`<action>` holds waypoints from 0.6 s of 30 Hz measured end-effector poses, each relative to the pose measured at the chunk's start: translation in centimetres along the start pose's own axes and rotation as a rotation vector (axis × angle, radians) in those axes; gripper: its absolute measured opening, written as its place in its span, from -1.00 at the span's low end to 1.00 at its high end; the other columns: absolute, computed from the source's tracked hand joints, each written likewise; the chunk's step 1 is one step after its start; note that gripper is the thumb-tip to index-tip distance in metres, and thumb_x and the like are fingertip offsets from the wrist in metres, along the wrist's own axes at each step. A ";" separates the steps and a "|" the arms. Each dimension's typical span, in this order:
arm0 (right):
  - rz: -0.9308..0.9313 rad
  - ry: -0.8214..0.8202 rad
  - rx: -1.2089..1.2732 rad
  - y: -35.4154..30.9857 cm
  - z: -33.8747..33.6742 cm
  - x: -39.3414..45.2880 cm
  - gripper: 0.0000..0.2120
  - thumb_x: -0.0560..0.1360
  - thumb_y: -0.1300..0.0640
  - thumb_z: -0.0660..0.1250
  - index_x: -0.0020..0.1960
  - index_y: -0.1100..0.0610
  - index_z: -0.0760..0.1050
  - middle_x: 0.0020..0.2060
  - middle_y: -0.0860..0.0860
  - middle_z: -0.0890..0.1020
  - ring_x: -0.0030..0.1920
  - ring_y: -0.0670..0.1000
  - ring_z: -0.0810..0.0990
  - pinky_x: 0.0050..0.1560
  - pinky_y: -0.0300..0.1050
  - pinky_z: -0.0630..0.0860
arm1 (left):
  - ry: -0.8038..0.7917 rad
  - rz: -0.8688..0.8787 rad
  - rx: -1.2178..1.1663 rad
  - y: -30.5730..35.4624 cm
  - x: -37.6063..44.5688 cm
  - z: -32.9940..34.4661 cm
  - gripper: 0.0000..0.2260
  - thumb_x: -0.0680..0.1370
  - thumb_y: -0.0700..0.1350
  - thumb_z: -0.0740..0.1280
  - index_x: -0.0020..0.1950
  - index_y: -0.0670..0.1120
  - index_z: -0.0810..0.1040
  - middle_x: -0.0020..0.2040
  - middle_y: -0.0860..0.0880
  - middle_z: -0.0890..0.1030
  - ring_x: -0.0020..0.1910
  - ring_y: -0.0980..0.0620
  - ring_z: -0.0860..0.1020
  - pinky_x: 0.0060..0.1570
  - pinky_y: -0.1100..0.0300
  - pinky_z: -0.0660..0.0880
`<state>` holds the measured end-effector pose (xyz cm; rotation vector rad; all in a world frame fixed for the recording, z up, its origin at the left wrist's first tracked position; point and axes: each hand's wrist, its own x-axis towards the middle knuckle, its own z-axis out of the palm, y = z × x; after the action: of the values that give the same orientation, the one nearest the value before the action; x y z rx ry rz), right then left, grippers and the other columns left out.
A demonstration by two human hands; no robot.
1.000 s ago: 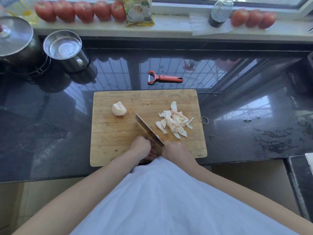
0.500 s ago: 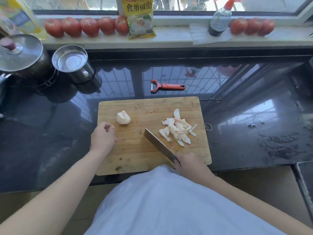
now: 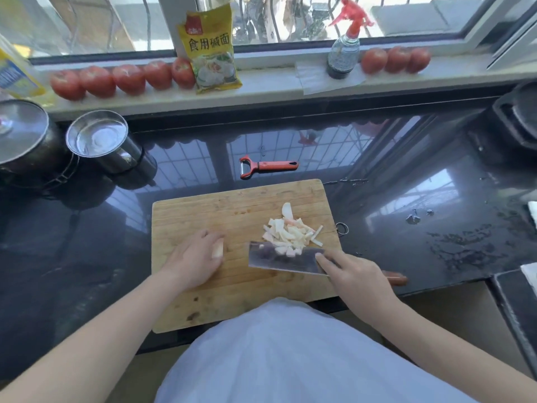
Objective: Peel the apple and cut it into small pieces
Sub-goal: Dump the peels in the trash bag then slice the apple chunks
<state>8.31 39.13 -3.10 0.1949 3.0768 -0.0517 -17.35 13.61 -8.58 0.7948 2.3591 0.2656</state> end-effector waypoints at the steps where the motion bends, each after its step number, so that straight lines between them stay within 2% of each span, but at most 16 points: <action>1: 0.005 0.072 -0.023 0.4 -0.2 -0.1 -0.61 0.30 0.40 0.36 0.10 0.15 0.58 -0.09 0.04 0.58 -0.38 0.07 0.51 -0.44 -0.07 0.46 | 0.069 -0.007 0.043 0.2 -0.5 -0.2 -0.58 0.61 0.02 0.32 0.48 0.14 0.42 0.42 0.05 0.42 0.41 -0.10 0.37 0.41 -0.11 0.37; 2: 0.007 0.135 -0.057 0.8 -0.1 -0.1 -0.58 0.28 0.42 0.33 0.09 0.15 0.59 -0.11 0.05 0.57 -0.40 0.07 0.47 -0.44 -0.09 0.43 | 0.167 -0.017 0.022 0.9 -1.0 -0.5 -0.64 0.63 -0.02 0.29 0.44 0.12 0.48 0.39 0.04 0.44 0.39 -0.06 0.34 0.42 -0.08 0.35; 4: -0.001 0.200 -0.127 1.3 0.0 0.0 -0.55 0.27 0.44 0.24 0.07 0.14 0.60 -0.16 0.06 0.55 -0.43 0.05 0.37 -0.44 -0.12 0.33 | 0.316 0.048 -0.154 3.9 -1.8 -1.4 -0.72 0.63 -0.17 0.25 0.28 0.04 0.60 0.17 0.07 0.49 0.26 0.00 0.37 0.34 -0.03 0.39; 6: -0.004 0.203 -0.127 1.2 0.1 0.2 -0.54 0.30 0.44 0.15 0.05 0.12 0.61 -0.20 0.05 0.52 -0.44 0.03 0.32 -0.44 -0.14 0.27 | 0.196 0.244 -0.197 8.5 -2.2 -1.5 -0.72 0.63 -0.21 0.22 0.22 0.02 0.63 0.08 0.08 0.51 0.21 0.01 0.44 0.24 0.01 0.43; 8: -0.012 0.205 -0.118 0.9 0.2 0.4 -0.55 0.36 0.43 0.06 0.03 0.12 0.60 -0.24 0.04 0.48 -0.46 0.03 0.31 -0.46 -0.13 0.28 | -0.003 0.421 -0.060 13.0 -2.4 0.1 -0.71 0.65 -0.15 0.17 0.29 0.04 0.58 0.15 0.03 0.52 0.20 -0.02 0.44 0.19 0.02 0.41; 9: -0.013 0.206 -0.113 0.8 0.2 0.6 -0.55 0.37 0.43 0.06 0.02 0.12 0.60 -0.27 0.04 0.46 -0.47 0.03 0.30 -0.48 -0.12 0.30 | -0.050 0.457 0.000 14.7 -2.5 1.0 -0.71 0.66 -0.12 0.15 0.33 0.03 0.53 0.17 -0.01 0.49 0.19 -0.05 0.42 0.17 0.01 0.40; 13: -0.032 0.198 -0.099 0.9 0.7 0.8 -0.60 0.28 0.43 0.21 0.01 0.12 0.58 -0.28 0.03 0.42 -0.46 0.04 0.28 -0.52 -0.08 0.32 | -0.023 0.395 0.095 16.4 -0.8 3.1 -0.68 0.63 -0.19 0.18 0.39 -0.08 0.42 0.25 -0.10 0.41 0.18 -0.13 0.37 0.19 0.01 0.35; 16: -0.044 0.225 -0.084 1.2 0.9 0.6 -0.58 0.32 0.43 0.13 0.02 0.10 0.57 -0.29 0.03 0.42 -0.46 0.04 0.29 -0.52 -0.08 0.33 | -0.004 0.309 0.021 16.0 0.9 3.1 -0.68 0.64 -0.21 0.20 0.38 -0.09 0.49 0.32 -0.10 0.44 0.27 -0.12 0.37 0.30 0.00 0.36; 18: -0.057 0.223 -0.073 1.7 0.9 0.6 -0.56 0.32 0.41 0.09 0.02 0.10 0.57 -0.29 0.03 0.43 -0.46 0.04 0.30 -0.51 -0.09 0.32 | 0.149 0.323 -0.095 16.2 0.8 2.8 -0.70 0.64 -0.24 0.24 0.34 -0.10 0.57 0.29 -0.08 0.51 0.27 -0.10 0.40 0.30 0.02 0.38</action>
<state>8.02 40.82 -4.05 0.1163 3.2991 0.0861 -8.37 27.05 -5.18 1.1432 2.3254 0.5856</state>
